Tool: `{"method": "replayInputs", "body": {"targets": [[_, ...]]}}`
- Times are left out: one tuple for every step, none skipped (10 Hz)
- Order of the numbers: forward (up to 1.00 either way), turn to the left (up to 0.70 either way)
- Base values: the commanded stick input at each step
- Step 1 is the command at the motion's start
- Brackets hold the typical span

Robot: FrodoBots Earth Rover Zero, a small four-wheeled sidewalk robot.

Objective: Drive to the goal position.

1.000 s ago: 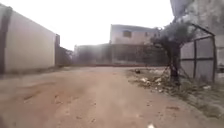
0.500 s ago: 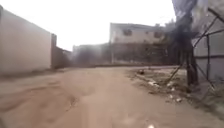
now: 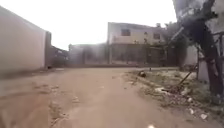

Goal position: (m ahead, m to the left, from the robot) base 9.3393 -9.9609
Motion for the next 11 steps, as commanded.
{"method": "replayInputs", "body": {"targets": [[1.00, 0.00], [1.00, 0.00], [1.00, 0.27], [1.00, 0.27], [1.00, 0.07], [1.00, 0.00], [1.00, 0.00], [1.00, 0.00], [1.00, 0.00], [1.00, 0.00], [1.00, 0.00]]}}
